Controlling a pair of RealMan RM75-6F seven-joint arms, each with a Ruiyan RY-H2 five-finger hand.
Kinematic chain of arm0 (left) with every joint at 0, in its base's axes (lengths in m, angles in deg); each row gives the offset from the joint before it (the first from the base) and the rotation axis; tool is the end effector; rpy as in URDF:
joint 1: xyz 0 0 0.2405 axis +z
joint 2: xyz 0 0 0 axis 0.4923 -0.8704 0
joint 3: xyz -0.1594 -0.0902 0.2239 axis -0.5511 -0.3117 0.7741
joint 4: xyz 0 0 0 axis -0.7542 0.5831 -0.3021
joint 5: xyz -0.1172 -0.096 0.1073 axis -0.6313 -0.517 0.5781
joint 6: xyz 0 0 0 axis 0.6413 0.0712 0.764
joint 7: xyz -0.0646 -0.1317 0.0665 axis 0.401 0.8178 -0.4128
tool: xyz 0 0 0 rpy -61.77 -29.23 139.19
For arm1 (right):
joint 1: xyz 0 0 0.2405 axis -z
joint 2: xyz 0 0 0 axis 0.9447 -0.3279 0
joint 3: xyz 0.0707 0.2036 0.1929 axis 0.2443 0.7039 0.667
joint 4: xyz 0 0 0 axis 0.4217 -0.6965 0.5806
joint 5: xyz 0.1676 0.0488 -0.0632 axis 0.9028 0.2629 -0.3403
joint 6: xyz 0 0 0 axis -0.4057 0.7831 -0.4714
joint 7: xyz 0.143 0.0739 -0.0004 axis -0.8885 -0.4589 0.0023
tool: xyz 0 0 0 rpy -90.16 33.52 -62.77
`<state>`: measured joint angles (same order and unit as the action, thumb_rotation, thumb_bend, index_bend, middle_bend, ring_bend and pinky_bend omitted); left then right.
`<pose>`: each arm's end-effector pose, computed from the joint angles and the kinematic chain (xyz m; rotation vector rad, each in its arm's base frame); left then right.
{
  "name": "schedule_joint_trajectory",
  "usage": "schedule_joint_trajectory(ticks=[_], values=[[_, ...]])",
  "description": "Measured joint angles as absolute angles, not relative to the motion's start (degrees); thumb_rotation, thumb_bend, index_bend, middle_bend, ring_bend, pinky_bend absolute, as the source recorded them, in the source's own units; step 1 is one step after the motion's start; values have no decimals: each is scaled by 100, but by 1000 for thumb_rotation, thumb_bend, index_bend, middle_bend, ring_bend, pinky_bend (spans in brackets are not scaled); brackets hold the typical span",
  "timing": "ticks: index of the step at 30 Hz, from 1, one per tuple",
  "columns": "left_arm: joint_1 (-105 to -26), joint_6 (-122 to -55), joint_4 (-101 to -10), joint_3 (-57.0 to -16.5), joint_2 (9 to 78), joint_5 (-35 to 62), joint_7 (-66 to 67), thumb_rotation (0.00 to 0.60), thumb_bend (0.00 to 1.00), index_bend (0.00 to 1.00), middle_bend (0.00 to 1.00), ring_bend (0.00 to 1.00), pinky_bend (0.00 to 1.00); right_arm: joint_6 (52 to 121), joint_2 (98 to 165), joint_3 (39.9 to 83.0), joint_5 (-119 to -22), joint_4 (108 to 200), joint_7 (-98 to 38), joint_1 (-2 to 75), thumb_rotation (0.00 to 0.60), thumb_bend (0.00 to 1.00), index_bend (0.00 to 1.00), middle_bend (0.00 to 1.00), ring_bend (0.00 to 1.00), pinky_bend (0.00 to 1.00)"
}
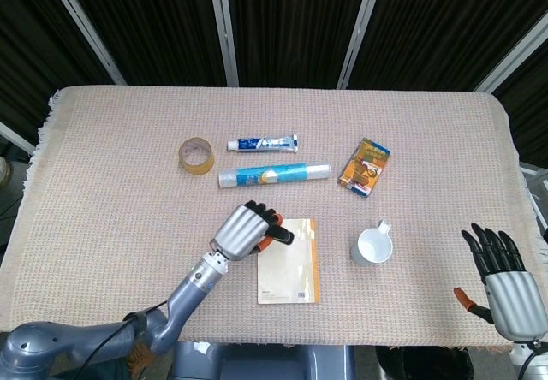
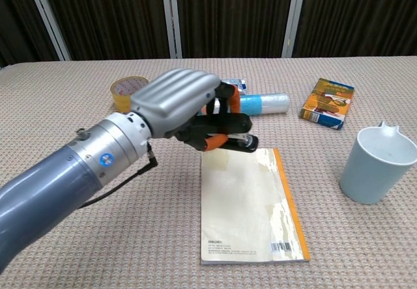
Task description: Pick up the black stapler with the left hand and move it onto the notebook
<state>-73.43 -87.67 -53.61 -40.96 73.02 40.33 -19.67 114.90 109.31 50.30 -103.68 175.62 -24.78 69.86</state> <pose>-0.0632 0.3288 -0.0918 -1.9679 -0.6150 -1.3211 -0.3070 -0.1627 0.2070 1.4663 -0.7962 0.9479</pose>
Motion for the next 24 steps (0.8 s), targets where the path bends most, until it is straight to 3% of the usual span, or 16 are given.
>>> schedule_joint_trajectory(ticks=[5,17,24], values=[[-7584,-8569,-5139,-4116,7645,3976,-2091,600,413,546,476,433,494,11367,10799,5091,-9862,17820,-2366,7060,600,148,0,0,0,0],[-7941,-8198,-4444,-4142,8184,3781,-1764,600,409,541,475,433,493,11481,10716,5180,-9892,17910,-2296,7169,600,149,0,0,0,0],[-8028,-8094,-4217,-4078,8277,3732,-1643,600,357,411,434,426,484,11471,10739,5238,-9816,17899,-2253,7177,600,148,0,0,0,0]])
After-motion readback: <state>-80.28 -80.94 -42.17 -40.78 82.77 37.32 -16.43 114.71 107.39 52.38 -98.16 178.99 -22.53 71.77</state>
